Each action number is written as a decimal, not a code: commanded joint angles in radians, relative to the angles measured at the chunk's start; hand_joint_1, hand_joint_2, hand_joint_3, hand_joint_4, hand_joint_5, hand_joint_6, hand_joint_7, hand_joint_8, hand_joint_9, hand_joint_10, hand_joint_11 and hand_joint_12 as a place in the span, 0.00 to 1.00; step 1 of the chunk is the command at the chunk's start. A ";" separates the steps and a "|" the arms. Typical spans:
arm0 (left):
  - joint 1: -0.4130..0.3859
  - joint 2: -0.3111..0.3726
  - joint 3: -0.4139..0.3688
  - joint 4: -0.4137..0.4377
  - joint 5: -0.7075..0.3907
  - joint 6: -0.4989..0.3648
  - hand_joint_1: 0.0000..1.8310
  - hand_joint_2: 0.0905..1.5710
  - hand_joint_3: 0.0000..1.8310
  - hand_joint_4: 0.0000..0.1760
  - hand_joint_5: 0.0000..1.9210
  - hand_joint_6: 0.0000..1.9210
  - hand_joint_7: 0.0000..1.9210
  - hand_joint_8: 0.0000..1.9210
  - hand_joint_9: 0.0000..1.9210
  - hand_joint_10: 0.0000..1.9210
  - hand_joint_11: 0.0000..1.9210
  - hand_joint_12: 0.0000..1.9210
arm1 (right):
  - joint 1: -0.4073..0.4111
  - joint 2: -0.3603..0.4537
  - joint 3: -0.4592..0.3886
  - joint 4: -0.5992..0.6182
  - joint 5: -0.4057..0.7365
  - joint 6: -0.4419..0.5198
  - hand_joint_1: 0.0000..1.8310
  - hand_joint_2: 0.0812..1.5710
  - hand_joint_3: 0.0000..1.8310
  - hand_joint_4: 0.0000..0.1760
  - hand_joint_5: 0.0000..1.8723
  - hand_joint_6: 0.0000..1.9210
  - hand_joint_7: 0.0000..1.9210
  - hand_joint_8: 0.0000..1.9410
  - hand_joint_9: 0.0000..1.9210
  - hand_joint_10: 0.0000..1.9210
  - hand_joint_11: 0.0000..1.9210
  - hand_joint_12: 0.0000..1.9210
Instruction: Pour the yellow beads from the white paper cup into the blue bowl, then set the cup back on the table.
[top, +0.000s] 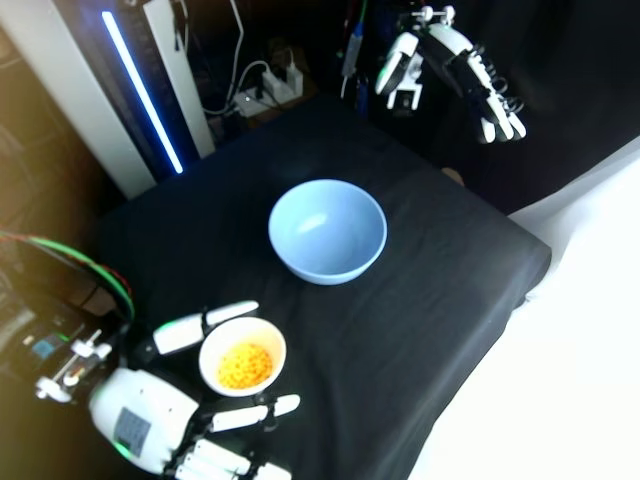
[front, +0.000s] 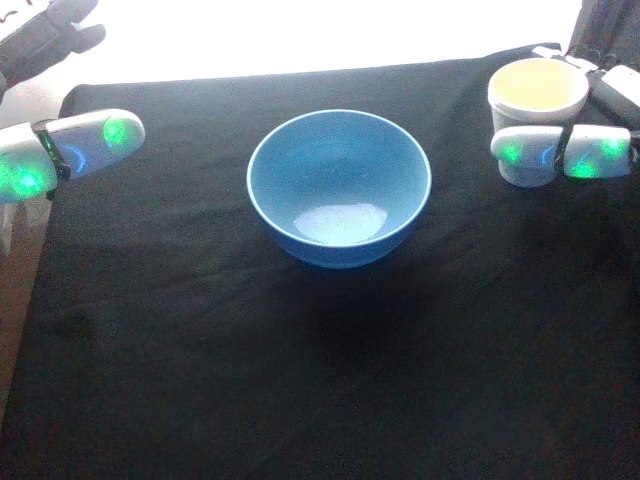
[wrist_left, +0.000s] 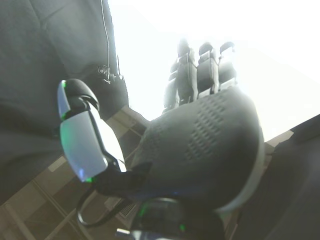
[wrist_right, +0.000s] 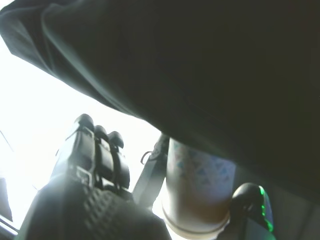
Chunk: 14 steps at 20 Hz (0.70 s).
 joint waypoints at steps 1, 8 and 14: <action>-0.011 -0.004 0.007 -0.007 -0.123 -0.010 0.26 0.52 0.00 0.08 0.08 0.00 0.19 0.00 0.09 0.01 0.01 0.00 | 0.018 0.008 0.008 0.008 0.124 0.012 0.41 0.42 0.00 0.65 0.50 0.01 0.12 0.00 0.03 0.00 0.00 0.00; -0.010 -0.011 0.011 -0.007 -0.118 -0.011 0.27 0.52 0.00 0.12 0.09 0.00 0.17 0.00 0.08 0.00 0.00 0.00 | 0.035 0.030 -0.017 -0.031 0.153 0.012 0.47 0.52 0.01 0.87 0.54 0.00 0.20 0.01 0.07 0.00 0.01 0.00; -0.009 -0.019 0.014 -0.007 -0.114 -0.011 0.28 0.52 0.00 0.12 0.10 0.00 0.12 0.00 0.04 0.00 0.00 0.00 | 0.106 0.048 -0.033 -0.129 0.157 0.012 0.58 0.63 0.00 0.98 0.62 0.33 0.25 0.00 0.14 0.00 0.00 0.25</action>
